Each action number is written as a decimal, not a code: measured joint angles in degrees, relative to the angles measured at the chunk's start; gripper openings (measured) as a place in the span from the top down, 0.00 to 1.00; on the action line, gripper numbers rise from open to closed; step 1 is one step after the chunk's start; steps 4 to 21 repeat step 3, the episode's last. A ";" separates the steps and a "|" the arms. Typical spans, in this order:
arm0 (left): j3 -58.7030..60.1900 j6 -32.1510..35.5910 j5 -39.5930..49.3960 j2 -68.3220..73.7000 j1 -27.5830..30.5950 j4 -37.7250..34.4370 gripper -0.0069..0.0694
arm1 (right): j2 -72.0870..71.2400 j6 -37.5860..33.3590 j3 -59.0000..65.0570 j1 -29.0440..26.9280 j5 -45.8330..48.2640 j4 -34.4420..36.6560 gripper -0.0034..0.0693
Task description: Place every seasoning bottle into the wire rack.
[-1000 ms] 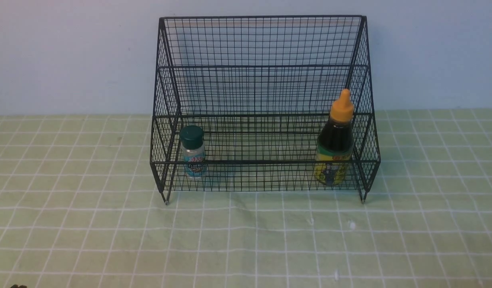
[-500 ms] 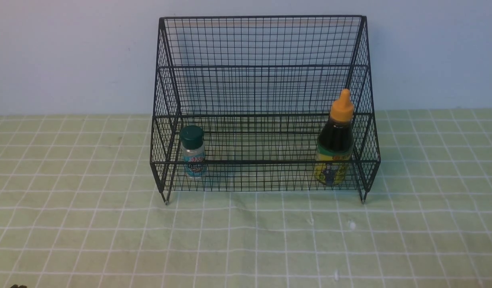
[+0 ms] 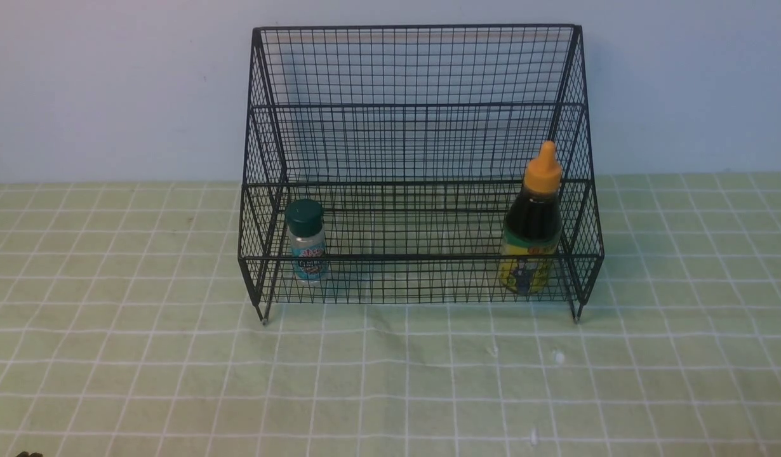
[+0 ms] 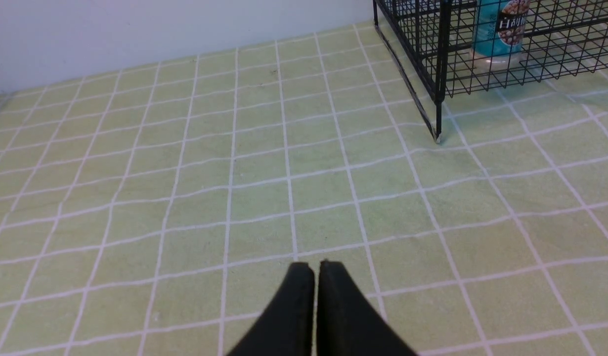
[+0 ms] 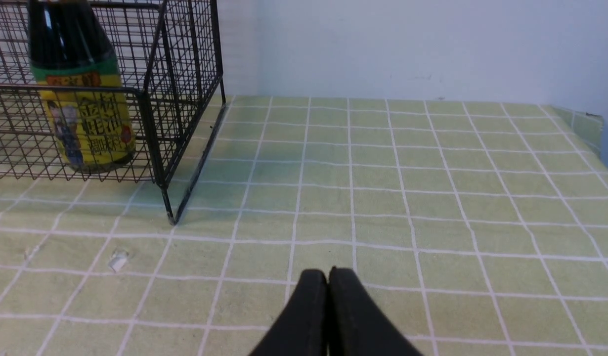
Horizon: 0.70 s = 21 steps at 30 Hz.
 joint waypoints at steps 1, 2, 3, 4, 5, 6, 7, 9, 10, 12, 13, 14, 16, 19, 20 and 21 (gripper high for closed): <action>0.00 0.00 0.00 0.00 0.00 0.00 0.92 | 0.00 0.00 0.00 0.00 0.00 0.00 0.97; 0.00 0.00 0.00 0.00 0.00 0.00 0.92 | 0.00 0.00 0.00 0.00 0.00 0.00 0.97; 0.00 0.00 0.00 0.00 0.00 0.00 0.92 | 0.00 0.00 0.00 0.00 0.00 0.00 0.97; 0.00 0.00 0.00 0.00 0.00 0.00 0.92 | 0.00 0.00 0.00 0.00 0.00 0.00 0.97; 0.00 0.00 0.00 0.00 0.00 0.00 0.92 | 0.00 0.00 0.00 0.00 0.00 0.00 0.97; 0.00 0.00 0.00 0.00 0.00 0.00 0.92 | 0.00 0.00 0.00 0.00 0.00 0.00 0.97; 0.00 0.00 0.00 0.00 0.00 0.00 0.92 | 0.00 0.00 0.00 0.00 0.00 0.00 0.97; 0.00 0.00 0.00 0.00 0.00 0.00 0.92 | 0.00 0.00 0.00 0.00 0.00 0.00 0.97; 0.00 0.00 0.00 0.00 0.00 0.00 0.92 | 0.00 0.00 0.00 0.00 0.00 0.00 0.97; 0.00 0.00 0.00 0.00 0.00 0.00 0.92 | 0.00 0.00 0.00 0.00 0.00 0.00 0.97; 0.00 0.00 0.00 0.00 0.00 0.00 0.92 | 0.00 0.00 0.00 0.00 0.00 0.00 0.97; 0.00 0.00 0.00 0.00 0.00 0.00 0.92 | 0.00 0.00 0.00 0.00 0.00 0.00 0.97; 0.00 0.00 0.00 0.00 0.00 0.00 0.92 | 0.00 0.00 0.00 0.00 0.00 0.00 0.97; 0.00 0.00 0.00 0.00 0.00 0.00 0.92 | 0.00 0.00 0.00 0.00 0.00 0.00 0.97; 0.00 0.00 0.00 0.00 0.00 0.00 0.92 | 0.00 0.00 0.00 0.00 0.00 0.00 0.97; 0.00 0.00 0.00 0.00 0.00 0.00 0.92 | 0.00 0.00 0.00 0.00 0.00 0.00 0.97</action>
